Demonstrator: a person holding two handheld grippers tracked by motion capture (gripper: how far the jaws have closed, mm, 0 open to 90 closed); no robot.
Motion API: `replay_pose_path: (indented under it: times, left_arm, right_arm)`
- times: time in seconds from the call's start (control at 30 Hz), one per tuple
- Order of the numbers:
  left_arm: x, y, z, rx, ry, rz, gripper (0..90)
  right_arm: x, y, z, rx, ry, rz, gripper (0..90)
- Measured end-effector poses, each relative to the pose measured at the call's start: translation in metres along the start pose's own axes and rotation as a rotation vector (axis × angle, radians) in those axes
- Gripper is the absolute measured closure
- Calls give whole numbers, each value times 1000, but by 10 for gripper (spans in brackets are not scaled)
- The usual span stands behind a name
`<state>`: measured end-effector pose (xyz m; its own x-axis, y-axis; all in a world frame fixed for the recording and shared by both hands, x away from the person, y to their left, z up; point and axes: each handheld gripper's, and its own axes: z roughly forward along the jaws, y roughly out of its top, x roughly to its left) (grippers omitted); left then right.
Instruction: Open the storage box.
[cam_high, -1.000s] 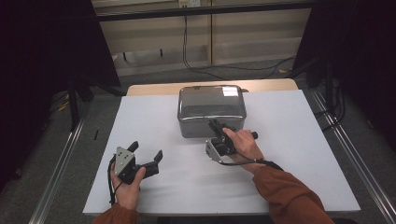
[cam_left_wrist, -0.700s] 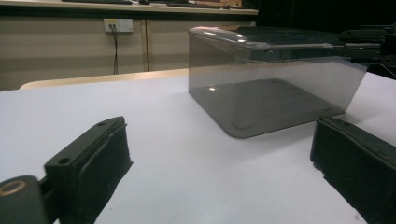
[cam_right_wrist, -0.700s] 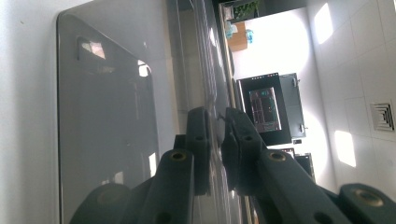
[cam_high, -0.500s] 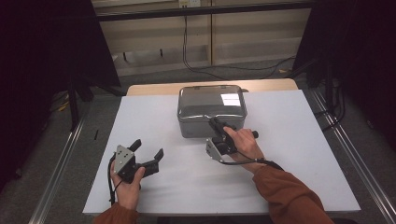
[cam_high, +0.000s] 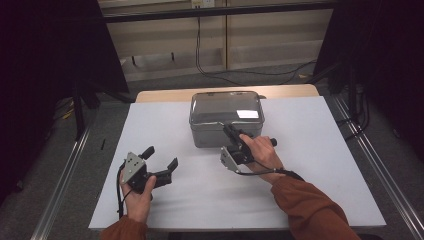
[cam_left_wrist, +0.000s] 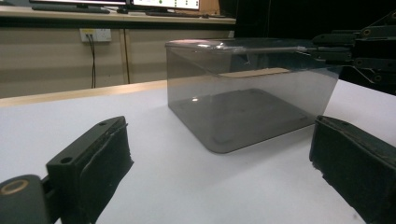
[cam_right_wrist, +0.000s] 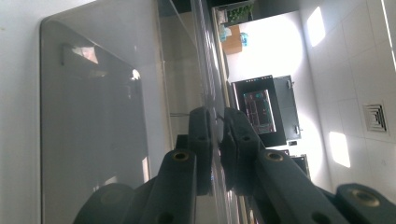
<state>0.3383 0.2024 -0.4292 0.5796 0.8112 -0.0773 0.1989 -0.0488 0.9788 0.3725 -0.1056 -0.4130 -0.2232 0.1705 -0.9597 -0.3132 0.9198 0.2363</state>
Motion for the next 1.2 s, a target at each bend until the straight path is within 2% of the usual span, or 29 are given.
replay_pose_path:
  times: [0.07, 0.13, 0.27, 0.33, 0.43, 0.57, 0.67, 0.73, 0.77, 0.87, 0.9, 1.0, 1.07, 1.13, 1.2]
  left_arm:
    - [0, 1, 4, 8, -6, -12, 44]
    - [0, 3, 9, 23, -5, 2, 41]
    - [0, 7, 15, 28, -34, 30, 33]
    - [-2, 10, 20, 16, -32, 58, 32]
    - [-1, 15, 27, -5, -50, 70, 24]
    - [1, 21, 38, -20, -57, 54, 21]
    - [2, 24, 46, -27, -66, 60, 20]
    - [3, 25, 50, -20, -57, 81, 20]
    - [3, 26, 53, -22, -59, 73, 18]
    - [4, 28, 59, -12, -55, 91, 19]
    - [5, 30, 62, -9, -58, 107, 22]
    - [5, 32, 69, -18, -58, 101, 25]
    - [5, 34, 75, -24, -54, 125, 25]
    - [5, 35, 81, -34, -54, 130, 26]
    - [6, 36, 88, -16, -41, 148, 32]
  right_arm:
    - [-3, 0, 0, 2, -2, 6, 827]
    - [-4, 0, 1, 1, -5, 0, 826]
    - [-6, -1, 1, -3, -7, 0, 823]
    - [-7, -1, 2, -3, -7, 0, 821]
    - [-8, 0, 2, 0, -10, 6, 821]
    - [-11, 0, 2, -1, -18, 13, 821]
    - [-13, 0, 2, -3, -21, 16, 818]
    - [-13, -1, 3, -5, -21, 16, 815]
    - [-13, -2, 3, -2, -21, 17, 813]
    - [-14, -4, 4, 4, -19, 27, 811]
    - [-14, -4, 4, 3, -19, 31, 811]
    - [-15, -3, 4, 1, -22, 30, 813]
    - [-16, -4, 4, 1, -25, 40, 813]
    - [-18, -4, 4, -4, -30, 41, 814]
    - [-19, -4, 4, -1, -31, 47, 813]
